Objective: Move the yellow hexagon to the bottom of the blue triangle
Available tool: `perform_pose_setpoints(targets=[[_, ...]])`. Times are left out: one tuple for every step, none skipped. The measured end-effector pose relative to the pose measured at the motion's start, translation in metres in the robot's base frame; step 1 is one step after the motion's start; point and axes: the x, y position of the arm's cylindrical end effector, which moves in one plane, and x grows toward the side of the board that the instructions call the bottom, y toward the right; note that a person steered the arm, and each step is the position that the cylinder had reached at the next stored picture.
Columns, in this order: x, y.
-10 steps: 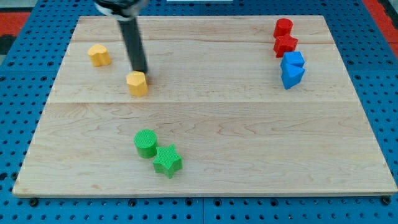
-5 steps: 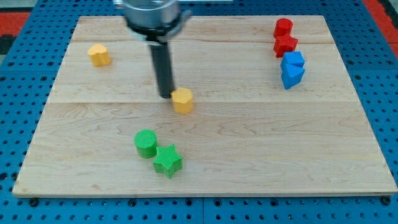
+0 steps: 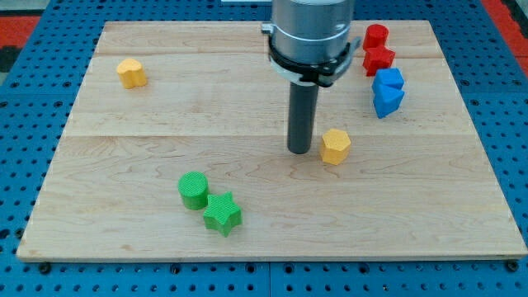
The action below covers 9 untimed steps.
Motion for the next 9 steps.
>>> perform_pose_setpoints(targets=[[0.004,0.033],[0.015,0.047],[0.034,0.057],[0.011,0.071],[-0.004,0.096],[-0.004,0.089],[-0.004,0.016],[-0.034,-0.043],[-0.047,-0.164]])
